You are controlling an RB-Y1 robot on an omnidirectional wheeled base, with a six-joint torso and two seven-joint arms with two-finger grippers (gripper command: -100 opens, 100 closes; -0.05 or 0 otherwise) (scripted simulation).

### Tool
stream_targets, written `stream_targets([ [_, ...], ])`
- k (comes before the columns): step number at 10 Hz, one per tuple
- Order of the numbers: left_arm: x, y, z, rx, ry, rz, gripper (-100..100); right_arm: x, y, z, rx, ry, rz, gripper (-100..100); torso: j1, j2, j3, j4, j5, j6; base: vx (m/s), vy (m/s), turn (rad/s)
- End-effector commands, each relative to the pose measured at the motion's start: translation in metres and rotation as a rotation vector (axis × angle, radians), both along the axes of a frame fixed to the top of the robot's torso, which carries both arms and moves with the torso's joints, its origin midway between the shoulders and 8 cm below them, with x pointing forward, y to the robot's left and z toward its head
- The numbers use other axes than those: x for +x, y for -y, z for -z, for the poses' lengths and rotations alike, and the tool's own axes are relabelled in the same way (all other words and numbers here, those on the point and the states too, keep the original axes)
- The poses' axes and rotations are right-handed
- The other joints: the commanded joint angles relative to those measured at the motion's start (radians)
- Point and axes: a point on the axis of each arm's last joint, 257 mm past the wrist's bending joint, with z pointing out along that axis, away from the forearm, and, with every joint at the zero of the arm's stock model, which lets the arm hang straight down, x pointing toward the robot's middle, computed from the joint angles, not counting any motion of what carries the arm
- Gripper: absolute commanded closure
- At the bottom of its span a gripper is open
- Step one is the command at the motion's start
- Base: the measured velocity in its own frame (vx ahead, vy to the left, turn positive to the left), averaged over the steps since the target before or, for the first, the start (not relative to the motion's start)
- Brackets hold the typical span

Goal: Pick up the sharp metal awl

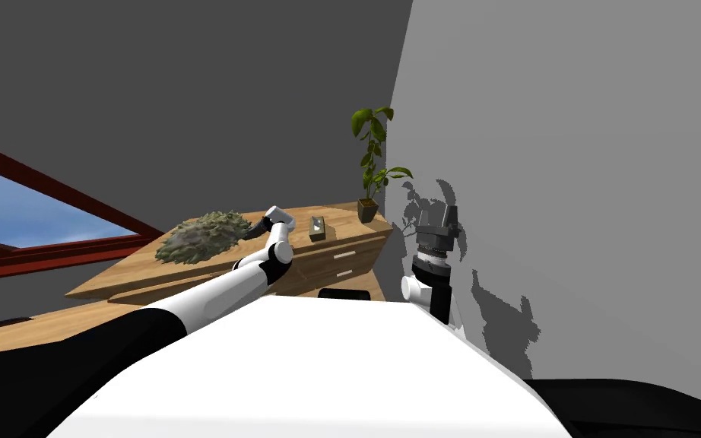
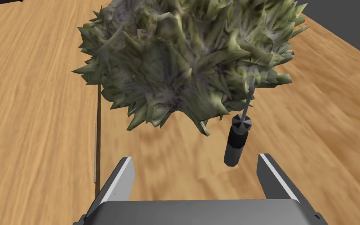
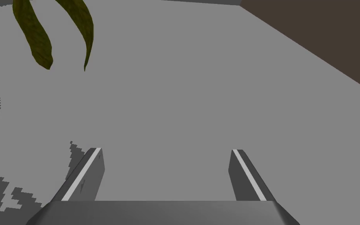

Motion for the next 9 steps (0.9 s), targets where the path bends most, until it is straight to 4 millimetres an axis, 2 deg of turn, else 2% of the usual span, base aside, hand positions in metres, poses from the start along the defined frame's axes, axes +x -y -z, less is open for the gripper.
stream_targets([
  [1,-0.004,0.003,0.002,-0.068,0.004,-0.043,-100,0.0,0.0,0.0,0.0,0.0,0.0,0,0.0,0.0,0.0,0.0,0.0,0.0,-0.05,0.119,-0.199],
  [5,-0.009,0.01,0.004,-0.198,0.023,-0.112,-100,0.0,0.0,0.0,0.0,0.0,0.0,0,0.0,0.0,0.0,0.0,0.0,0.0,-0.046,0.088,-0.157],
  [9,-0.009,0.018,-0.001,-0.333,0.052,-0.173,-100,0.0,0.0,0.0,0.0,0.0,0.0,0,0.004,0.003,0.001,0.001,0.001,-0.001,-0.074,0.13,-0.208],
])
